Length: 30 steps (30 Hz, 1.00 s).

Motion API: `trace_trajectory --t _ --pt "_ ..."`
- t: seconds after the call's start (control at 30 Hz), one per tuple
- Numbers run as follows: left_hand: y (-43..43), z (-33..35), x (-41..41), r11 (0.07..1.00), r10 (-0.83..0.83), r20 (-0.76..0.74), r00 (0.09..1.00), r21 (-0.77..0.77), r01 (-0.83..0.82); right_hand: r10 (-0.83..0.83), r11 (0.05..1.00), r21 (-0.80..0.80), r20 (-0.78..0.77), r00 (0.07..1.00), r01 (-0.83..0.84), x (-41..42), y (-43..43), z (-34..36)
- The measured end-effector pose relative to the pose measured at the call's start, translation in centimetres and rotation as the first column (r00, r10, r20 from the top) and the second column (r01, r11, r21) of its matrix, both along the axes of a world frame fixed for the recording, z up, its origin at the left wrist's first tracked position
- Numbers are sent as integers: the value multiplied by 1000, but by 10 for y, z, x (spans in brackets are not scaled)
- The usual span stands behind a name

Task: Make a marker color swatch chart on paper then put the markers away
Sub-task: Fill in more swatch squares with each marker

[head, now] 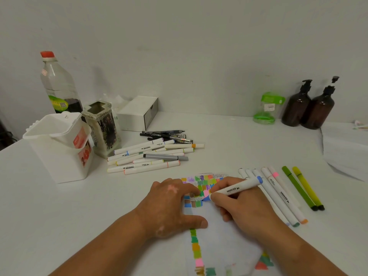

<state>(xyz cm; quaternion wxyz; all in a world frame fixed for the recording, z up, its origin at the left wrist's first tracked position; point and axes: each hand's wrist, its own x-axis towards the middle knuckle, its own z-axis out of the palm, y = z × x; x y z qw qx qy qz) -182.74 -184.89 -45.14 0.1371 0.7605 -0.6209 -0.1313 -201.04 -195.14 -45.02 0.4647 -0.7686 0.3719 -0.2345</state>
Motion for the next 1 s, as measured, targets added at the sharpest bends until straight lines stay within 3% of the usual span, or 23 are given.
trace_trajectory --t 0.73,1.0 --pt "-2 -1 0 1000 -10 2 1000 2 10 -22 999 25 34 999 21 2 -4 -6" --pt "6 8 18 1000 -20 -124 992 0 20 -177 976 195 425 888 101 -5 -10 6"
